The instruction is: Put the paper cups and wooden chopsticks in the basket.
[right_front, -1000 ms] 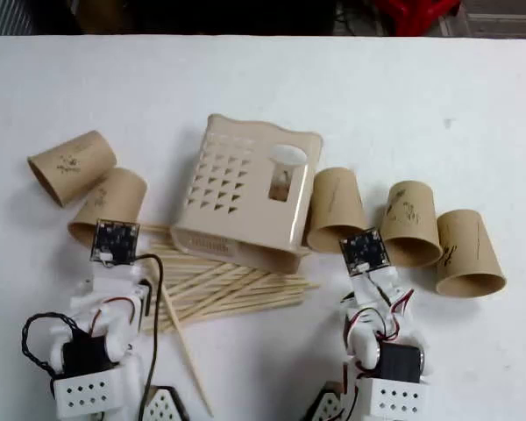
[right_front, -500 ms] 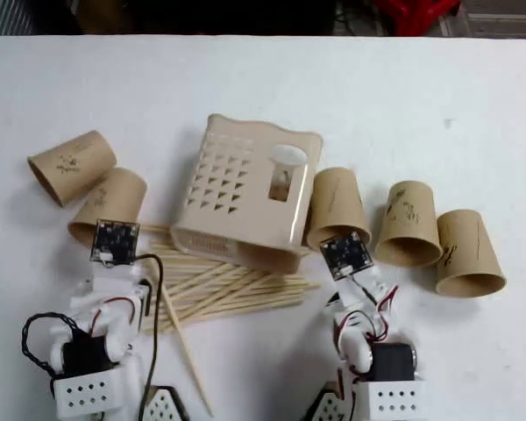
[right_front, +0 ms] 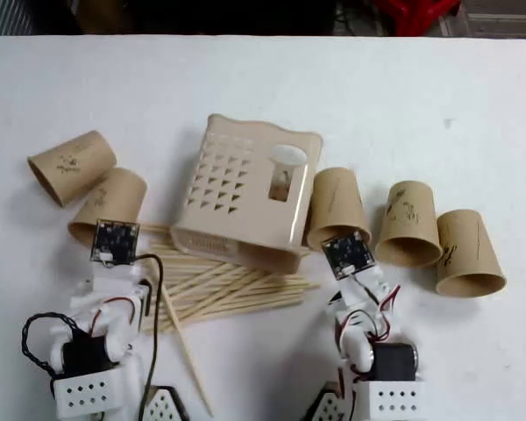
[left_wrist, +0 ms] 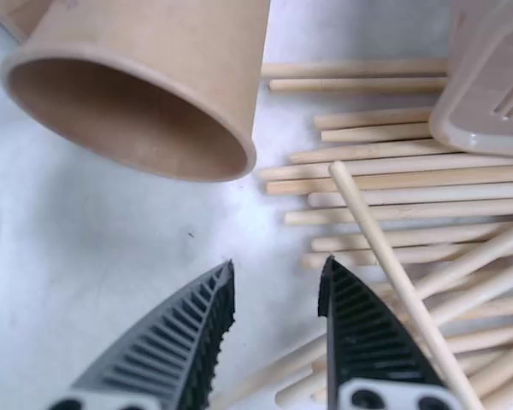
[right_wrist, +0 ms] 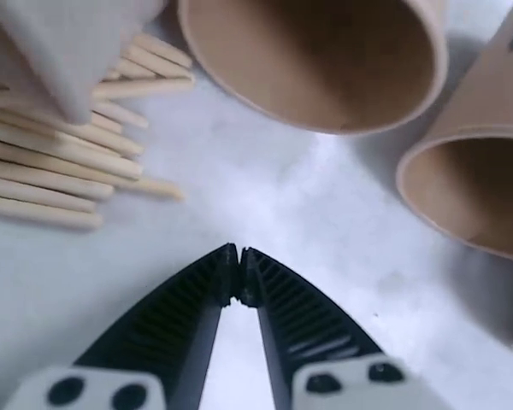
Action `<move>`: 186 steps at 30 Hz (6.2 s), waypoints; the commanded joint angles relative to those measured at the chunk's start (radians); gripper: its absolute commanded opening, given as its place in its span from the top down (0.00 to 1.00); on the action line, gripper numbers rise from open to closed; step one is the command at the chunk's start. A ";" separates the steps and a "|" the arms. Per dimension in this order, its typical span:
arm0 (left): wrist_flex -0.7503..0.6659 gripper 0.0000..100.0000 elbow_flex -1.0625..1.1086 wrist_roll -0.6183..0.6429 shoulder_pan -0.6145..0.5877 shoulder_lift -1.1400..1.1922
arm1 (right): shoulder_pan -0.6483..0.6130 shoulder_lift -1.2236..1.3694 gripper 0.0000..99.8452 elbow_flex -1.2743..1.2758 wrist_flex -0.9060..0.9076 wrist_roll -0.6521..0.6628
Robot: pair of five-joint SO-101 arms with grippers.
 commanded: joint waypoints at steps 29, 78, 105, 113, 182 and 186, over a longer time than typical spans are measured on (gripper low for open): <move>0.006 0.83 0.000 0.014 0.007 -0.002 | 0.067 -0.004 0.98 -0.226 -0.128 0.213; 0.006 0.83 0.000 0.014 0.007 -0.002 | -0.180 2.198 0.77 -2.059 -0.001 -0.361; 0.006 0.83 0.000 0.014 0.007 -0.002 | -0.156 2.161 0.98 -2.179 0.007 -0.431; 0.006 0.83 0.000 0.014 0.007 -0.002 | -0.166 1.948 0.98 -2.182 -0.010 -0.493; 0.006 0.83 0.000 0.014 0.007 -0.002 | -0.205 1.540 0.98 -1.181 -1.236 -0.729; 0.006 0.83 0.000 0.014 0.007 -0.002 | -0.223 1.538 0.98 -1.181 -1.236 -0.727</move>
